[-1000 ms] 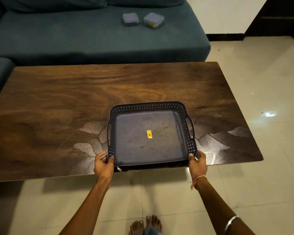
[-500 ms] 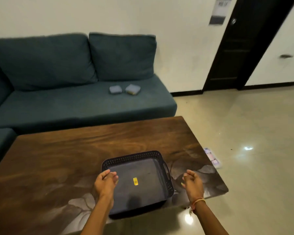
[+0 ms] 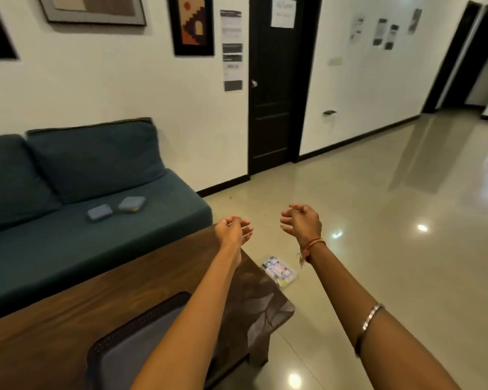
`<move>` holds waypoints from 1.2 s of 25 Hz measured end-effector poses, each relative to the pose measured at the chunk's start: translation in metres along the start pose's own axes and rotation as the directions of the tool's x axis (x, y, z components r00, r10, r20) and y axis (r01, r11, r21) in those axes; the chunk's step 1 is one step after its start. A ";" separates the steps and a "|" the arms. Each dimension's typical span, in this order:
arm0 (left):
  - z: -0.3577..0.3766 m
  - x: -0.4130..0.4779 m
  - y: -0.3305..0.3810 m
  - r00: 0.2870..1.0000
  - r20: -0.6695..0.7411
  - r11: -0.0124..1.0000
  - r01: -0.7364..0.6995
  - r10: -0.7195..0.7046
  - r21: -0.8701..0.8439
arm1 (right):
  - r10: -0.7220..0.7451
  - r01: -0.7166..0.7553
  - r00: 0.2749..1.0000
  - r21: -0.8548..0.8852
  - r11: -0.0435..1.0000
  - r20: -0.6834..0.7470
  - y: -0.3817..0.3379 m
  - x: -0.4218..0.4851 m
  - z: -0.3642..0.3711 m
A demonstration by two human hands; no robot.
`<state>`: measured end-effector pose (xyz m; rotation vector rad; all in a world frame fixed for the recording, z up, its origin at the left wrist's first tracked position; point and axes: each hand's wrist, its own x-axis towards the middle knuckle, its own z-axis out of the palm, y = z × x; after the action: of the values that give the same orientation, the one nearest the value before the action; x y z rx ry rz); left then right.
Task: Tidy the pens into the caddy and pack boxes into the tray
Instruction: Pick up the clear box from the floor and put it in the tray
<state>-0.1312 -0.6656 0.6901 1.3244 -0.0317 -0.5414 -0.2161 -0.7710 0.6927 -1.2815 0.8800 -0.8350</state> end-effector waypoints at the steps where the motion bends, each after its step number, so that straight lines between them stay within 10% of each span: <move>1: 0.021 0.000 -0.007 1.000 0.021 1.000 0.010 -0.010 0.008 | 0.002 -0.002 1.000 0.000 1.000 -0.019 -0.003 0.011 -0.015; 13: 0.232 0.056 -0.081 0.999 -0.038 0.998 0.040 -0.038 0.039 | 0.119 -0.116 0.993 -0.121 0.986 0.023 0.021 0.192 -0.163; 30: 0.335 0.356 -0.185 0.886 -0.340 0.947 0.313 -0.317 -0.067 | 0.508 -0.425 0.850 -0.386 0.819 0.141 0.152 0.514 -0.099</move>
<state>0.0062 -1.1360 0.5080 1.4082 0.4866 -0.5722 -0.0758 -1.2583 0.4934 -1.3432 1.1169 -0.1266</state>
